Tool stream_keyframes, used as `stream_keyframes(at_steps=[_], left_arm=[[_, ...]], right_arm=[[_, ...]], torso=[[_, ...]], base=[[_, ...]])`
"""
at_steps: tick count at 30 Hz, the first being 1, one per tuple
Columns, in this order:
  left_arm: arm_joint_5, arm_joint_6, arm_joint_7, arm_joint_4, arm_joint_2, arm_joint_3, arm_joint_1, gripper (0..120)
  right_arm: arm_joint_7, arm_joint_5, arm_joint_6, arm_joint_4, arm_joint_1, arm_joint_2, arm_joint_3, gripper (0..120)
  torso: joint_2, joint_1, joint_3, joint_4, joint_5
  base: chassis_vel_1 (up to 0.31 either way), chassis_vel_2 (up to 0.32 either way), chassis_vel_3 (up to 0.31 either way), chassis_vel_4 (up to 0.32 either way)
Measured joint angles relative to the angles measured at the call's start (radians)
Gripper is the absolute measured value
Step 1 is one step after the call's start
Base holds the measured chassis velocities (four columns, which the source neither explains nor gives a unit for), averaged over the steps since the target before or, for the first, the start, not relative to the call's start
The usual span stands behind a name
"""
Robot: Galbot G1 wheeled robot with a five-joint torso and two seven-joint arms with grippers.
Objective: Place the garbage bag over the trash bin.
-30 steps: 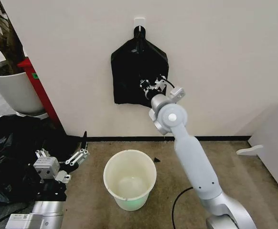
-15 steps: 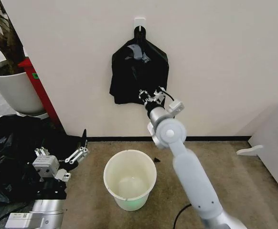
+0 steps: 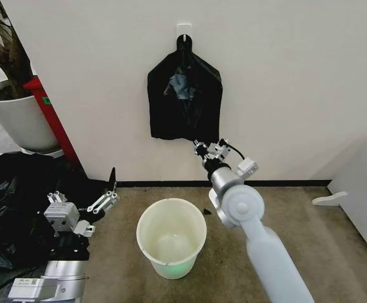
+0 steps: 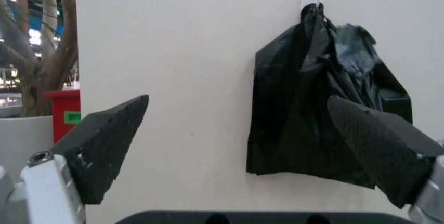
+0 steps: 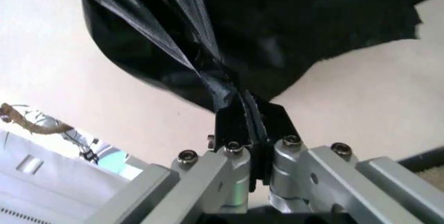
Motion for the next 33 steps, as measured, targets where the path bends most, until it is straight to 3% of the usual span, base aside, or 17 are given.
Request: stream_keyframes(at_steps=[6, 22, 33], left_arm=[[-0.004, 0.001, 0.000, 0.000, 0.002, 0.000, -0.003, 100], [-0.005, 0.003, 0.001, 0.020, 0.003, 0.004, -0.012, 100], [-0.005, 0.002, 0.001, 0.017, 0.003, -0.002, -0.008, 100]], right_arm=[[-0.014, -0.002, -0.009, 0.031, -0.051, -0.043, 0.000, 0], [-0.044, -0.064, -0.013, 0.061, -0.149, -0.055, -0.014, 0], [-0.036, -0.029, -0.012, 0.060, -0.016, -0.074, 0.010, 0]], torso=[[0.000, 0.000, 0.000, 0.0000, 0.0000], [0.000, 0.000, 0.000, 0.0000, 0.0000], [0.000, 0.000, 0.000, 0.0001, 0.0000]], base=[[0.000, 0.000, 0.000, 0.000], [0.000, 0.000, 0.000, 0.000], [0.000, 0.000, 0.000, 0.000]])
